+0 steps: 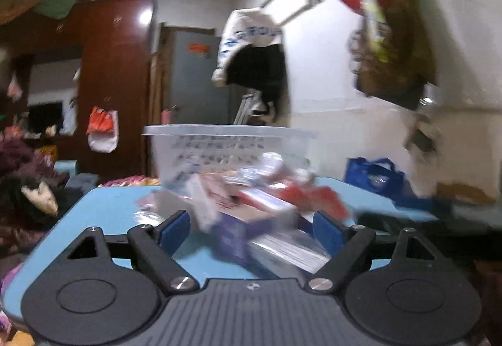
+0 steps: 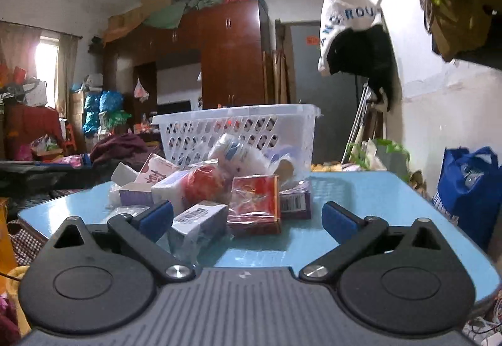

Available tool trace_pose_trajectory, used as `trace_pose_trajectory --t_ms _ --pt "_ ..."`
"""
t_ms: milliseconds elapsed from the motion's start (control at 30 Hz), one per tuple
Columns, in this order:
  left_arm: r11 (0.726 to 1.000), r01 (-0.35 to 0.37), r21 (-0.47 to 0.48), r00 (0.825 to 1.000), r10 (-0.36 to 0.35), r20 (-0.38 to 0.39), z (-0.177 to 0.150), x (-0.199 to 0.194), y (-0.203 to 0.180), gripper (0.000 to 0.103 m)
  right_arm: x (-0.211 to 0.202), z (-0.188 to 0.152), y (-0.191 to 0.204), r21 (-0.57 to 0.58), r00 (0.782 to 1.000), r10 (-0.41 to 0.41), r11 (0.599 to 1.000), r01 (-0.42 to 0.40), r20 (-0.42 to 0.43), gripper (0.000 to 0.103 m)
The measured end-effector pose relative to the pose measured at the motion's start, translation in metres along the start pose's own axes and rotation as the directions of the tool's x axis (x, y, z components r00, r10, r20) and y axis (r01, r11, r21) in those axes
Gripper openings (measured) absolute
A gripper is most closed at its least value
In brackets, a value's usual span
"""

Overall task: Organize objects
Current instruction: 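Grasp the white barcode box with right tool while left grasps the blue-white bagged box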

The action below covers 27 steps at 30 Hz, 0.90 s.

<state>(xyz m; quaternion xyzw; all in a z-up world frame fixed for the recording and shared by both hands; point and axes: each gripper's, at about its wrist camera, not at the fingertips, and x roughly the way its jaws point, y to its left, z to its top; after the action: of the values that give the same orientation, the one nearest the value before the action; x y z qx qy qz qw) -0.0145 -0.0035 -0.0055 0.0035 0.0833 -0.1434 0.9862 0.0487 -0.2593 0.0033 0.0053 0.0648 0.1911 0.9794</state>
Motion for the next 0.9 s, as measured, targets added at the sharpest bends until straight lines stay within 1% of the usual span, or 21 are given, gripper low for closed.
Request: trace_pose_trajectory --t_ms 67,167,233,300,367,400,500,533,633,733,833,900 --pt "0.998 0.007 0.058 1.0 -0.006 -0.012 -0.006 0.004 -0.015 0.088 -0.001 0.004 -0.006 0.016 0.999 -0.026 1.0 0.026 0.025 0.103" --pt "0.997 0.018 0.081 0.998 -0.013 -0.055 -0.016 0.011 -0.024 0.088 -0.003 0.007 -0.014 0.052 0.999 -0.035 0.998 0.033 0.036 0.103" --pt "0.994 0.012 0.11 0.996 -0.003 -0.085 -0.022 0.018 -0.025 0.087 -0.004 0.007 -0.01 0.038 0.998 -0.044 0.998 0.043 0.033 0.103" --pt "0.992 -0.001 0.124 0.995 0.014 -0.096 -0.03 0.017 -0.025 0.085 -0.002 0.005 -0.003 0.017 0.999 -0.03 0.999 0.03 0.023 0.103" --pt "0.993 -0.027 0.111 0.995 0.037 -0.09 -0.033 0.015 -0.017 0.084 0.002 0.001 0.006 -0.003 1.0 -0.005 1.0 0.005 -0.001 0.099" --pt "0.994 -0.035 0.103 0.996 0.044 -0.083 -0.035 0.011 -0.012 0.084 0.003 -0.002 0.01 -0.012 1.0 0.008 1.0 -0.008 -0.01 0.094" --pt "0.993 -0.076 0.093 0.995 0.082 -0.062 -0.039 0.004 -0.005 0.084 0.012 -0.007 0.019 -0.027 0.999 0.04 0.999 -0.041 -0.035 0.091" --pt "0.992 -0.089 0.086 0.994 0.093 -0.051 -0.04 0.002 -0.002 0.084 0.015 -0.008 0.023 -0.04 0.998 0.043 0.998 -0.045 -0.042 0.086" --pt "0.992 -0.096 0.076 0.995 0.098 -0.032 -0.039 0.0 -0.001 0.084 0.023 -0.012 0.034 -0.074 0.997 0.053 0.996 -0.057 -0.058 0.08" --pt "0.993 -0.069 0.094 0.997 0.072 -0.027 -0.038 0.002 -0.008 0.085 0.028 -0.015 0.042 -0.102 0.997 0.054 0.993 -0.06 -0.063 0.079" --pt "0.99 -0.069 0.12 0.997 0.073 -0.029 -0.038 0.005 -0.016 0.084 0.028 -0.015 0.044 -0.098 0.995 0.076 0.992 -0.082 -0.063 0.078" --pt "0.991 -0.07 0.112 0.997 0.074 -0.037 -0.038 0.007 -0.015 0.084 0.027 -0.014 0.045 -0.105 0.994 0.087 0.99 -0.093 -0.062 0.079"
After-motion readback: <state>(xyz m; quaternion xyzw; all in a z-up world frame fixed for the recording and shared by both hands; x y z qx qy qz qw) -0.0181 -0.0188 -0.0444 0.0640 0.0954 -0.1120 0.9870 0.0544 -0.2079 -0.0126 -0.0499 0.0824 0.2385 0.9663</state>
